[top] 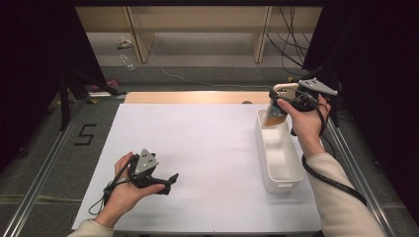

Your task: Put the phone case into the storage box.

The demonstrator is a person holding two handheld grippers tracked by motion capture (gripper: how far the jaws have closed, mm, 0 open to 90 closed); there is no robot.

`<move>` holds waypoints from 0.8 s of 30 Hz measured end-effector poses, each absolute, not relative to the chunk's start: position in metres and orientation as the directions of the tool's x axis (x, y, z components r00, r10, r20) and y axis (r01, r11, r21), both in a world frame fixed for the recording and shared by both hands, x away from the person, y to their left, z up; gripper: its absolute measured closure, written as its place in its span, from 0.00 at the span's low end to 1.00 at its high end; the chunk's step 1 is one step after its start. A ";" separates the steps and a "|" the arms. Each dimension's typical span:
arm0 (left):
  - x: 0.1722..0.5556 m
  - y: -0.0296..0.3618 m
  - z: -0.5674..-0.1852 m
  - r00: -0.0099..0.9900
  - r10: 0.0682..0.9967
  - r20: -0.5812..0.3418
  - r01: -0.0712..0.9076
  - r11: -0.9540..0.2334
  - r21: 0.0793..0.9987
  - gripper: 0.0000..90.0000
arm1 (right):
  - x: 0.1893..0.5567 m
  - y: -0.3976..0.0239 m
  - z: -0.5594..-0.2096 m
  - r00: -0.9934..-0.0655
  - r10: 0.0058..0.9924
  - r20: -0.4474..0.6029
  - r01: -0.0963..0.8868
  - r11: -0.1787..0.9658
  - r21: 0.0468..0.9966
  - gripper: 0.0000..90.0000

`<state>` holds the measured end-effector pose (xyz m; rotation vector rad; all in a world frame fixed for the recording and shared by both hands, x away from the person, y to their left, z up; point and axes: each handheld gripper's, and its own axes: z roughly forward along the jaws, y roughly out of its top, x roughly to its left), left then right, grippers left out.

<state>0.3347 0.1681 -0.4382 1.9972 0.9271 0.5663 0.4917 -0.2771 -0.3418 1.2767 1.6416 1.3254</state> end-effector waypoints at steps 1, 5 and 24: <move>0.335 0.168 -0.438 0.624 0.779 0.049 0.399 -0.373 0.837 0.00 | 0.492 -0.277 -0.342 -0.304 0.949 0.079 0.278 0.009 0.960 0.14; 0.335 0.168 -0.438 0.625 0.779 0.049 0.399 -0.373 0.838 0.00 | 0.493 -0.276 -0.343 -0.306 0.949 0.073 0.282 0.017 0.959 0.14; 0.335 0.168 -0.438 0.623 0.781 0.045 0.399 -0.368 0.840 0.00 | 0.501 -0.275 -0.347 -0.285 0.956 0.070 0.298 0.019 0.954 0.14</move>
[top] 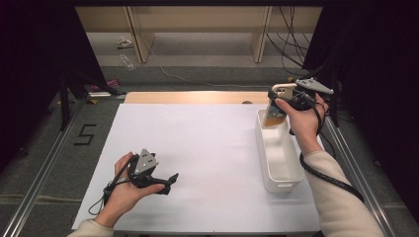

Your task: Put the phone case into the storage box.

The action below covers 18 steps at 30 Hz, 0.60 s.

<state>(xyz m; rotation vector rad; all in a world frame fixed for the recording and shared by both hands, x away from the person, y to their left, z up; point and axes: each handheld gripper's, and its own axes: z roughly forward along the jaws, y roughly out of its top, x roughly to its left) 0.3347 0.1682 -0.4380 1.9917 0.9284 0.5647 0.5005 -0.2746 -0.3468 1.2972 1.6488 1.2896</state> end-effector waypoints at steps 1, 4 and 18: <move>0.335 0.168 -0.438 0.623 0.781 0.045 0.399 -0.367 0.840 0.00 | 0.501 -0.274 -0.347 -0.283 0.957 0.069 0.299 0.020 0.954 0.14; 0.335 0.168 -0.437 0.623 0.781 0.047 0.399 -0.369 0.840 0.00 | 0.503 -0.274 -0.346 -0.281 0.957 0.067 0.298 0.020 0.954 0.14; 0.335 0.169 -0.438 0.623 0.781 0.044 0.401 -0.367 0.839 0.00 | 0.509 -0.271 -0.348 -0.277 0.959 0.064 0.305 0.025 0.952 0.14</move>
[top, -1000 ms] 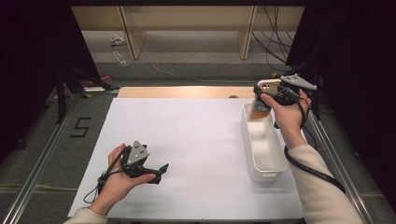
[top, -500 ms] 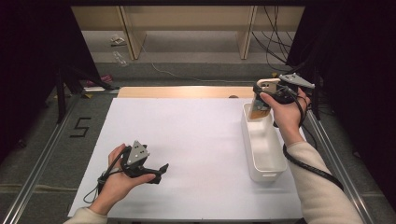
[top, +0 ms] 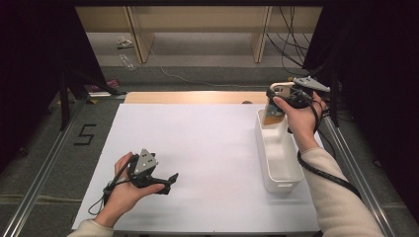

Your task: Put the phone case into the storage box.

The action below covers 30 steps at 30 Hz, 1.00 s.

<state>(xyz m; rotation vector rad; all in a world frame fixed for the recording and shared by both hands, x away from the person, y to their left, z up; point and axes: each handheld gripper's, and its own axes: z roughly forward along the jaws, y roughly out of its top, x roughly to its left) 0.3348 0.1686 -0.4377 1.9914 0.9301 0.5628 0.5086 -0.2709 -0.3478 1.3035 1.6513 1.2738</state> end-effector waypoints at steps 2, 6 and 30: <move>0.335 0.169 -0.438 0.623 0.781 0.043 0.401 -0.366 0.840 0.00 | 0.509 -0.271 -0.348 -0.275 0.959 0.066 0.307 0.023 0.951 0.14; 0.335 0.169 -0.437 0.622 0.782 0.044 0.401 -0.366 0.840 0.00 | 0.511 -0.270 -0.348 -0.271 0.961 0.063 0.308 0.024 0.951 0.14; 0.335 0.169 -0.438 0.622 0.782 0.040 0.403 -0.364 0.840 0.00 | 0.520 -0.265 -0.349 -0.265 0.963 0.043 0.315 0.045 0.948 0.14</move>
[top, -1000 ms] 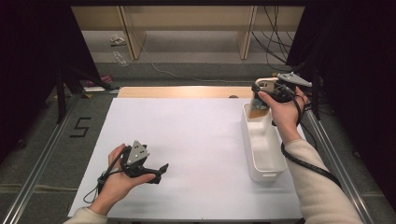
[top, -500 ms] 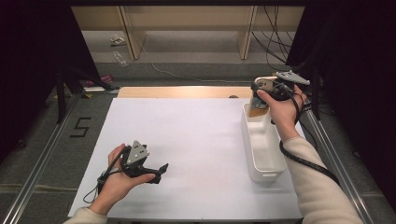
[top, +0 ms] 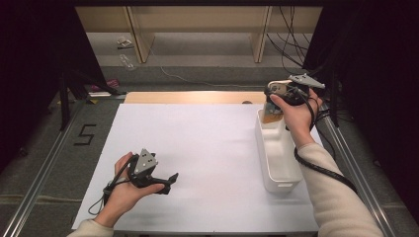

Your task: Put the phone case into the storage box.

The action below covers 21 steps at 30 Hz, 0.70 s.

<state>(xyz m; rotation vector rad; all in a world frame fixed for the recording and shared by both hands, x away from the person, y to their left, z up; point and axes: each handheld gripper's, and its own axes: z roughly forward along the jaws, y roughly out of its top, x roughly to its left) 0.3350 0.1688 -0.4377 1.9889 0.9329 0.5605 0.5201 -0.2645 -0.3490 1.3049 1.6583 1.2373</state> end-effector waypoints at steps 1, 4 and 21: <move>0.335 0.169 -0.438 0.622 0.782 0.040 0.403 -0.364 0.840 0.00 | 0.520 -0.264 -0.349 -0.265 0.963 0.041 0.315 0.047 0.948 0.14; 0.335 0.169 -0.438 0.622 0.782 0.041 0.403 -0.364 0.840 0.00 | 0.522 -0.264 -0.349 -0.262 0.964 0.038 0.317 0.049 0.947 0.14; 0.335 0.169 -0.438 0.621 0.783 0.040 0.404 -0.363 0.839 0.00 | 0.527 -0.264 -0.353 -0.248 0.968 0.037 0.323 0.047 0.945 0.14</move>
